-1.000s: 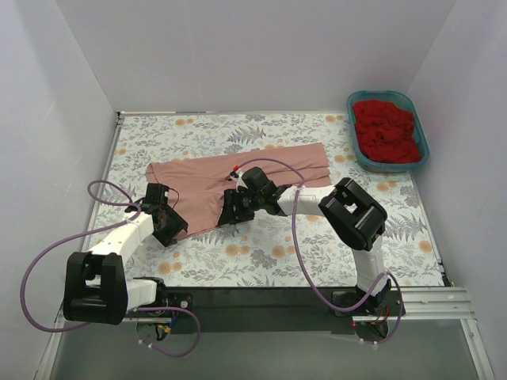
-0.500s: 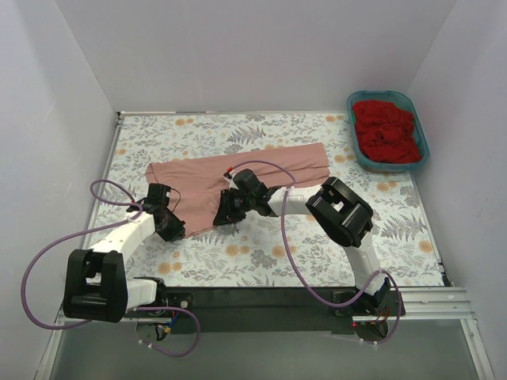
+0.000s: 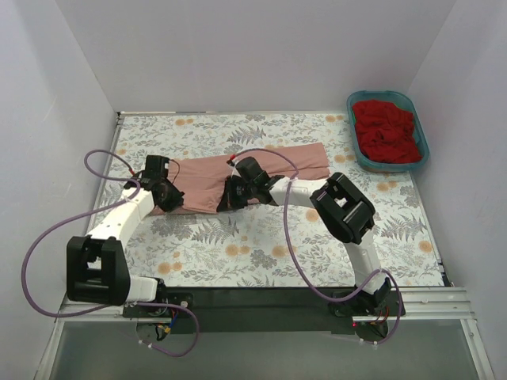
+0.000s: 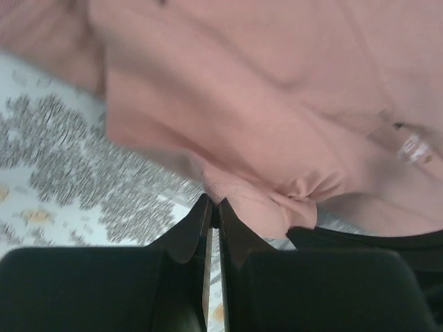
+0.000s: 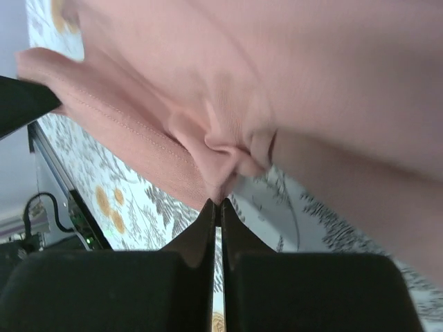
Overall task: Fold and stack the t-shirts
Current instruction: Fold the tshirt
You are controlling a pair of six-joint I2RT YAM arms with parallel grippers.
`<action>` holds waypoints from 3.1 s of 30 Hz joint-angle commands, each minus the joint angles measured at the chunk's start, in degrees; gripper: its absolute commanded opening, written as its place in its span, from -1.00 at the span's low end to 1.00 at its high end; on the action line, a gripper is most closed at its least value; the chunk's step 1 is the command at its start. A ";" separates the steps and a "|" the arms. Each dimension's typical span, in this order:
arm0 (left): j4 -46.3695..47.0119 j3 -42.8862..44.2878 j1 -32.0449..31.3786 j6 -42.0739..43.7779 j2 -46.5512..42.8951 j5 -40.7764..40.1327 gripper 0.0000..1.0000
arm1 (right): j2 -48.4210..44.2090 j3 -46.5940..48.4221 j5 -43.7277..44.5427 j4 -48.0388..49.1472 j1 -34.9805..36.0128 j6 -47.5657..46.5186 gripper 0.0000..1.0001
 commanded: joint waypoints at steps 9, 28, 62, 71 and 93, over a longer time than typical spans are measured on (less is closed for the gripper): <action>9.85 20.85 0.92 7.50 16.76 -5.90 -1.00 | 6.73 20.74 -1.74 -0.19 -7.81 -5.67 -0.97; 20.93 23.86 5.14 9.62 26.97 -3.45 -1.00 | 20.63 37.20 -5.35 2.09 -10.98 -4.88 -0.97; 12.58 21.23 6.02 4.79 22.31 -0.10 -1.00 | 13.24 27.79 -9.74 3.68 -10.72 -2.07 -0.97; 11.35 18.15 6.11 2.41 23.54 -3.17 -1.00 | 14.65 24.63 -11.24 3.59 -10.10 -1.72 -0.90; 8.80 11.82 0.23 5.14 7.20 -3.88 -0.16 | -9.08 5.57 4.05 -9.95 -10.01 -30.54 -0.52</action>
